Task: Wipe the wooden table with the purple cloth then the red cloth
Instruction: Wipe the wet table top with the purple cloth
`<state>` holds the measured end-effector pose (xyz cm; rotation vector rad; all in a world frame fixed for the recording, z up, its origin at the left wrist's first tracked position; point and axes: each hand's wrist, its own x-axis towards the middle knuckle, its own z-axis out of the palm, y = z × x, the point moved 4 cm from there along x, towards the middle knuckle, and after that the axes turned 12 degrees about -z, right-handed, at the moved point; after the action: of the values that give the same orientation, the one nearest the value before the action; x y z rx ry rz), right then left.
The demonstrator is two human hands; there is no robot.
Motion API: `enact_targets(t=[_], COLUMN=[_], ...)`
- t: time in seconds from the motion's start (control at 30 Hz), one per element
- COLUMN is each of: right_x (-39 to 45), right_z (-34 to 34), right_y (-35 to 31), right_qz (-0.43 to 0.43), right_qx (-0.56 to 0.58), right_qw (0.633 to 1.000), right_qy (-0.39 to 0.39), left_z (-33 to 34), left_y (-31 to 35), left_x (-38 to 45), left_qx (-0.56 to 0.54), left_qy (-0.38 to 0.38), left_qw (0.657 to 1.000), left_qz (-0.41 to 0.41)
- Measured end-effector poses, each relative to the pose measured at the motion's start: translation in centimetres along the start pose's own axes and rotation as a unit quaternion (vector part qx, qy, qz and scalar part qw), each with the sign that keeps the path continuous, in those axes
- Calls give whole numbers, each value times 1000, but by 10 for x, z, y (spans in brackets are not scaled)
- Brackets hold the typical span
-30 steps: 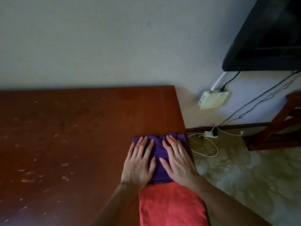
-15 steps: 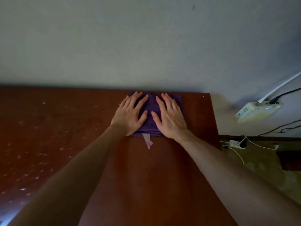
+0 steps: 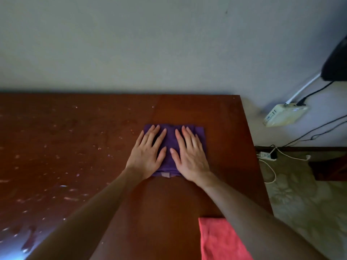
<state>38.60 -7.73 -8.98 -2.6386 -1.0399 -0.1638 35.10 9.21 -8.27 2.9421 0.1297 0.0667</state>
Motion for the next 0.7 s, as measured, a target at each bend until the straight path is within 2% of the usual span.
enact_targets(t=[0.27, 0.43, 0.57, 0.7], right_x=[-147, -230, -255, -237], right_z=[-4, -3, 2, -2], right_y=[-142, -197, -215, -206], right_qz=[20, 44, 66, 51], right_qx=[-25, -26, -35, -4], right_qw=[999, 999, 997, 999], right_qy=[-19, 18, 21, 15], left_z=[-9, -9, -6, -12], left_y=[-13, -6, -6, -13], left_x=[-198, -296, -328, -311], left_qx=[-19, -35, -37, -62], left_qy=[-28, -6, -5, -16], left_qw=[999, 999, 999, 998], left_qz=[-13, 0, -12, -5])
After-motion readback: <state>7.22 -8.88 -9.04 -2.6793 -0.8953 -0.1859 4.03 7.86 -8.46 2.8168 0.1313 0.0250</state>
